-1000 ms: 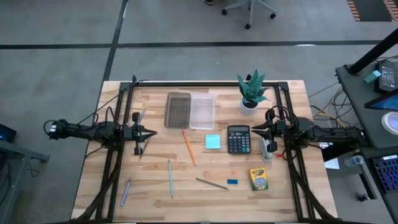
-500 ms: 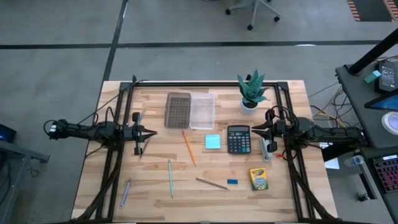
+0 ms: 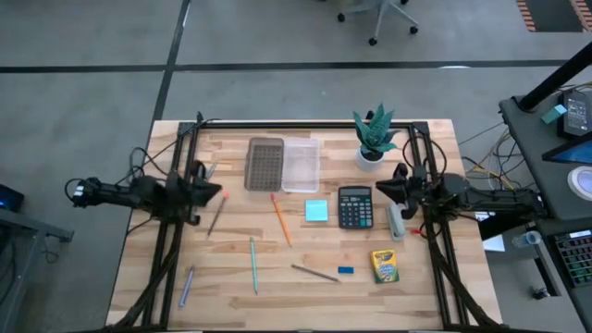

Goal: Pack school essentials
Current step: Put the top black pencil into the transparent supply box

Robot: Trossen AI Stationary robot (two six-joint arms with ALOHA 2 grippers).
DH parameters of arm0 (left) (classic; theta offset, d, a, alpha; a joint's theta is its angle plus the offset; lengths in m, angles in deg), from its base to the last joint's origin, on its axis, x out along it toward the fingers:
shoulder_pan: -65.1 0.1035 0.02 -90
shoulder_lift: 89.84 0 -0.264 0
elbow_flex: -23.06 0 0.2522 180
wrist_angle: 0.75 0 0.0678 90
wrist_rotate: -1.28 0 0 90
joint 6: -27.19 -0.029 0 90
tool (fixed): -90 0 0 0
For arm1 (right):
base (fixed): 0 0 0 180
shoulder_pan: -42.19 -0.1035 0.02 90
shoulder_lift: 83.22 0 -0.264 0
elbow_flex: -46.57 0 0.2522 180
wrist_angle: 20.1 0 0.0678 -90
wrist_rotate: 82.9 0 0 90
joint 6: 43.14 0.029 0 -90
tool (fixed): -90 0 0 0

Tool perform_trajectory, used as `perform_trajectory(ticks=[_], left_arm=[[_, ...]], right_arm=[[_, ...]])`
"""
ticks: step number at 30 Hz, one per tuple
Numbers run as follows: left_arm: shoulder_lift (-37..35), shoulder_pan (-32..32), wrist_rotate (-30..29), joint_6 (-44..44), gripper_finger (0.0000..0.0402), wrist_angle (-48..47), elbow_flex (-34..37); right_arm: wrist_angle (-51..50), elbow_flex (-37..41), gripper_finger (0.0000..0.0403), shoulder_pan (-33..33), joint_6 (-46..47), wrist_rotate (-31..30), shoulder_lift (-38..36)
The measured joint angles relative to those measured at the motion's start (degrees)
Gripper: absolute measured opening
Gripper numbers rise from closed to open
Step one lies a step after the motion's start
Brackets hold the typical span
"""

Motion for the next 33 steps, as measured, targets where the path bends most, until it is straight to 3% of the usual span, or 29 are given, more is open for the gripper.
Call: perform_trajectory(ticks=[3, 10, 16, 21, 27, 33], left_arm=[[-0.02, 0.0, 0.15, 4.82, 0.0, 5.21, 0.0], [0.06, -0.02, 0.4, 5.03, 0.0, 9.26, 0.0], [0.3, 0.0, -11.19, 3.32, 0.0, 12.49, 0.0], [1.98, -0.02, -12.91, 3.26, 0.0, 15.77, -0.08], [7.87, -0.01, -14.38, 3.56, 0.0, 16.02, -3.86], [18.22, 0.0, -22.28, 5.64, 0.0, 14.32, -9.1]], right_arm=[[2.98, 0.0, 0.0043, 0.0, -3.1, 0.05, -0.01], [5.33, 0.0, 0.0043, 0.0, -3.65, -0.19, -0.04], [5.71, 0.0, 0.0043, 0.0, -7.47, -3.01, 0.28], [8.47, 0.02, 0.0043, 0.07, -16.82, -4.58, 2.17], [19.47, 0.02, 0.0043, 0.07, -26.73, -4.55, 4.51], [25.0, 0.0, 0.0043, 0.13, -33.58, -4.53, 5.29]])
